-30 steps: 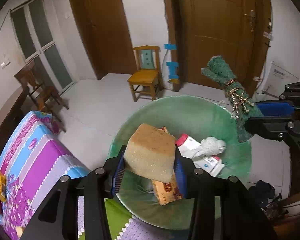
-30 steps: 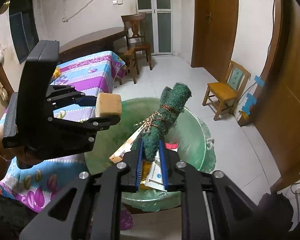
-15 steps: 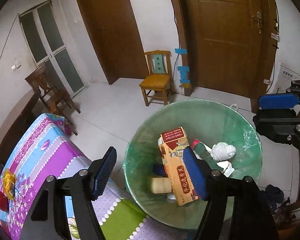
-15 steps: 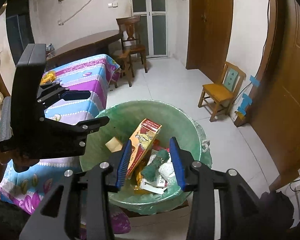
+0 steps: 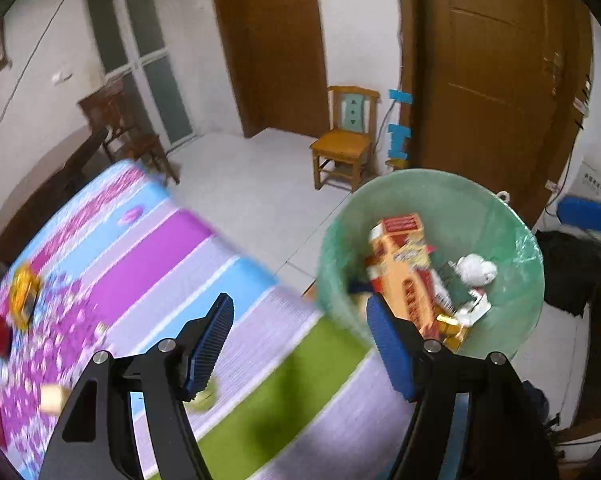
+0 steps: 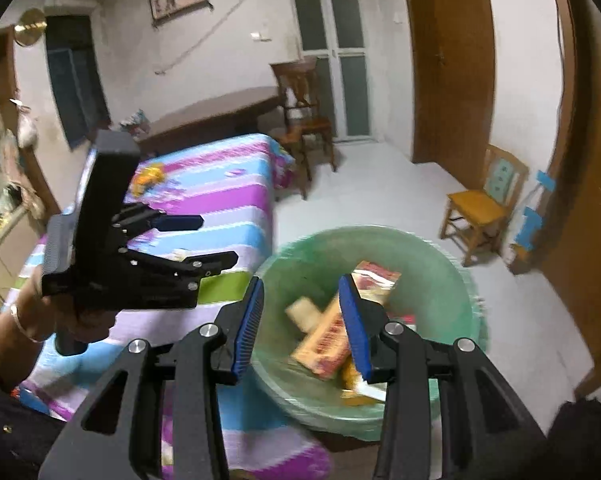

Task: Collect trash
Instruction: 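Move both open tools back over the table toward the foam roll and yarn, then grasp the cream foam roll with the left tool while the right tool grasps the grey yarn ball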

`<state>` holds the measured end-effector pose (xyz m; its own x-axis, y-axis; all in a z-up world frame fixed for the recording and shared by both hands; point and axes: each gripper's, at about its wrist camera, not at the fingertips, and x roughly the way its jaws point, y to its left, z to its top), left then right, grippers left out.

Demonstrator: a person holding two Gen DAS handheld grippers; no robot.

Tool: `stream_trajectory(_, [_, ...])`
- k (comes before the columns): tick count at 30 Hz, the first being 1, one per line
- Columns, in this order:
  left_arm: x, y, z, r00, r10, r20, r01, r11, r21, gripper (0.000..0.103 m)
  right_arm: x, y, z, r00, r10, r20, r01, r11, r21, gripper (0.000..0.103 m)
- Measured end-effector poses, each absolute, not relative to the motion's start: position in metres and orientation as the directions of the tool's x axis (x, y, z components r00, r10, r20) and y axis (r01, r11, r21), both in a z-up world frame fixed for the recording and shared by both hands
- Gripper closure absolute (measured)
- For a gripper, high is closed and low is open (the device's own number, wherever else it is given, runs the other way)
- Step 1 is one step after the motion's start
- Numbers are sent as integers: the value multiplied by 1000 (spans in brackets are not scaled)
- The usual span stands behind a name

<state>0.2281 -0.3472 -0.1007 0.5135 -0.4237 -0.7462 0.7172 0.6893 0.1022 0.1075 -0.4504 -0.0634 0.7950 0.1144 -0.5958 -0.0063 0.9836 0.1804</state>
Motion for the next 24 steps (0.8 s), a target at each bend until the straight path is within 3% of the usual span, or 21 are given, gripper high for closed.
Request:
stream_trajectory(7, [265,-241,-75,509,-380,-773,632,774,35,33,101,-394,-66,812,227,-538,-138,970,201,42])
stream_trajectory(13, [321,-156,-60,488,-302,-819,577,816,43,29,132,-300,-71,745,381,-547,-329,924,195,36])
stream_trajectory(19, [364,-111,-87,398,-272,-876,570,821,3,30,160,-191,-76,716,385,-583,-463,886,17,23])
stream_trajectory(22, [371,-112,-103,373,-280,-885,586,810,-10,29,181,-159,-83,720,338,-606,-479,874,-81,22])
stream_trajectory(24, [373,-115,-110,365,-283,-887,593,805,-13,29,196,-147,-89,695,344,-632,-493,867,-71,22])
